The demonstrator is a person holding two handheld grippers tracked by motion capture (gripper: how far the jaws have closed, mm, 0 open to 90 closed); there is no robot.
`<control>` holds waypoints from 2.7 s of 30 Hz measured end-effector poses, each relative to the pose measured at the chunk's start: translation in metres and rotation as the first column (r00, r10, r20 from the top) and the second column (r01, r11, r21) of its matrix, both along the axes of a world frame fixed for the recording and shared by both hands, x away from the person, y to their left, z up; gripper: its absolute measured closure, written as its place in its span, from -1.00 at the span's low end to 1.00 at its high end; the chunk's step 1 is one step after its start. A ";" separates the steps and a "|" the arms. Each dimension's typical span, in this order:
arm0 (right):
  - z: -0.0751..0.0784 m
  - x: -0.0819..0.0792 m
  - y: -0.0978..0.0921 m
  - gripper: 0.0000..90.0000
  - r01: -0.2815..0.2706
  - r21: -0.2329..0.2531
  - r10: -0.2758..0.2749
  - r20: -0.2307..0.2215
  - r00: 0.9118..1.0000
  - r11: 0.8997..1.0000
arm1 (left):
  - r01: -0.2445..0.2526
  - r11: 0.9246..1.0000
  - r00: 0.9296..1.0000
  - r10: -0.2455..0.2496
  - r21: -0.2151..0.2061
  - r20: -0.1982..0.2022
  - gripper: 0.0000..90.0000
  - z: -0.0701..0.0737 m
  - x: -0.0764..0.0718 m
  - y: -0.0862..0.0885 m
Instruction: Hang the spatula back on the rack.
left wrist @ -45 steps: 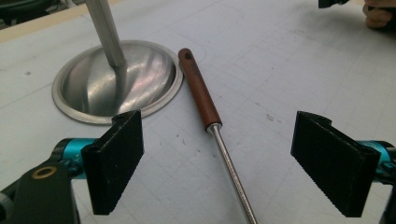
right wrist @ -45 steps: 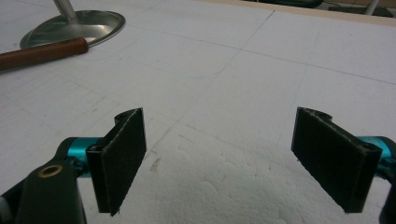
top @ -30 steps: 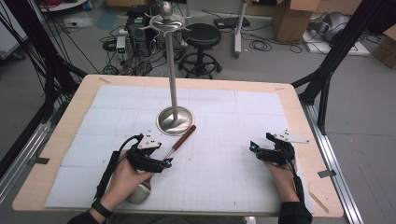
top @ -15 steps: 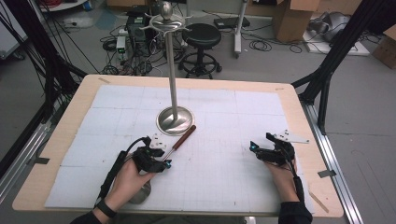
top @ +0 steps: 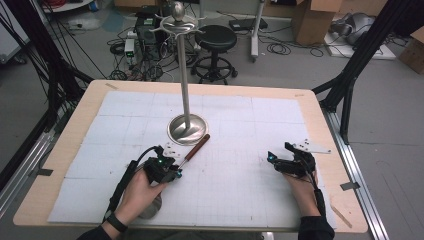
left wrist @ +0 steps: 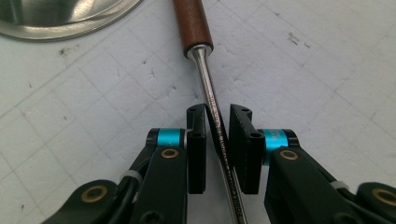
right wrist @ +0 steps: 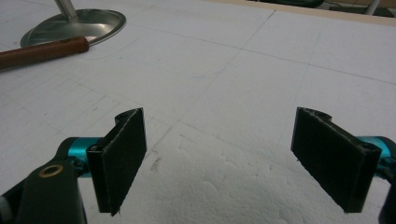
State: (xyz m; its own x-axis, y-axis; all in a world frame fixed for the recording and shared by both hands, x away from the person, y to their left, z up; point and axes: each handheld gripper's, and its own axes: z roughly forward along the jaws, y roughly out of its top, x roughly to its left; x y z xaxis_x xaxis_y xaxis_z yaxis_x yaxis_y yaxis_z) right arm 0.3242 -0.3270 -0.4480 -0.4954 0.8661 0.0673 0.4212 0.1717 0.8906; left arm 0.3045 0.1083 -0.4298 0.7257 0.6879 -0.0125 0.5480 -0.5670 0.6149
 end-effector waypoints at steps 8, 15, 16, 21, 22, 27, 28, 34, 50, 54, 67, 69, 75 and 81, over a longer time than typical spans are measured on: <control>0.000 0.000 0.000 -0.61 0.000 -0.001 0.000 0.001 1.000 1.000 | 0.009 1.000 1.000 -0.009 0.011 0.003 0.82 0.001 -0.001 -0.002; 0.000 0.000 0.000 -0.61 -0.001 -0.002 0.001 0.001 1.000 1.000 | 0.034 0.999 0.999 -0.034 0.018 0.016 0.87 0.000 -0.002 -0.003; 0.000 0.000 0.000 -0.61 -0.001 -0.002 0.001 0.001 1.000 1.000 | 0.036 0.999 0.999 -0.037 0.019 0.017 0.87 0.000 -0.002 -0.003; 0.000 0.000 0.000 -0.61 -0.001 -0.003 0.001 0.003 1.000 1.000 | 0.063 0.998 0.998 -0.064 0.026 0.016 0.87 0.001 -0.001 -0.003; 0.000 0.000 0.000 -0.61 -0.001 0.000 0.001 0.000 1.000 1.000 | 0.066 0.998 0.998 -0.066 0.020 0.017 0.87 0.001 -0.001 -0.002; 0.000 0.000 0.000 -0.61 -0.001 0.000 0.001 0.002 1.000 1.000 | 0.098 0.995 0.994 -0.097 -0.025 0.040 0.87 0.006 0.000 0.002; 0.000 0.000 0.000 -0.61 -0.001 0.000 0.001 0.002 1.000 1.000 | 0.098 0.995 0.994 -0.097 -0.025 0.040 0.87 0.006 0.000 0.002; 0.000 0.000 0.000 -0.61 0.001 0.001 -0.001 0.002 1.000 1.000 | 0.111 0.988 0.989 -0.100 -0.104 0.110 0.88 0.026 -0.001 0.012; 0.000 0.000 0.000 -0.61 0.000 -0.003 0.000 0.005 1.000 1.000 | 0.146 0.949 0.950 -0.055 -0.280 0.308 0.88 0.080 -0.011 0.052; 0.000 0.000 0.000 -0.61 0.000 -0.003 0.000 0.005 1.000 1.000 | 0.143 0.937 0.938 -0.025 -0.320 0.345 0.88 0.091 -0.013 0.063; 0.000 0.000 0.000 -0.61 0.002 0.000 -0.002 0.002 1.000 1.000 | 0.166 0.894 0.867 0.068 -0.416 0.493 0.88 0.126 -0.027 0.095; 0.000 0.000 0.001 -0.61 0.003 0.000 -0.003 0.000 1.000 1.000 | 0.172 0.885 0.859 0.080 -0.432 0.506 0.88 0.131 -0.028 0.098; 0.000 0.000 0.000 -0.61 0.002 -0.002 -0.002 0.003 1.000 1.000 | 0.170 0.869 0.832 0.126 -0.465 0.540 0.88 0.141 -0.025 0.103; 0.000 0.000 0.000 -0.61 0.001 -0.002 -0.001 0.003 1.000 1.000 | 0.164 0.856 0.818 0.160 -0.490 0.553 0.88 0.148 -0.021 0.102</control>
State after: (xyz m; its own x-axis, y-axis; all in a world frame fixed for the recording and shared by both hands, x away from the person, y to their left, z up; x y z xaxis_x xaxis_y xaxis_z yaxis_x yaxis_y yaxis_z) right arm 0.3243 -0.3269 -0.4479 -0.4945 0.8669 0.0638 0.4190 0.1734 0.8913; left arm 0.2835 0.2103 -0.2817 0.7131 0.6988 0.0556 0.0157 -0.0952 0.9953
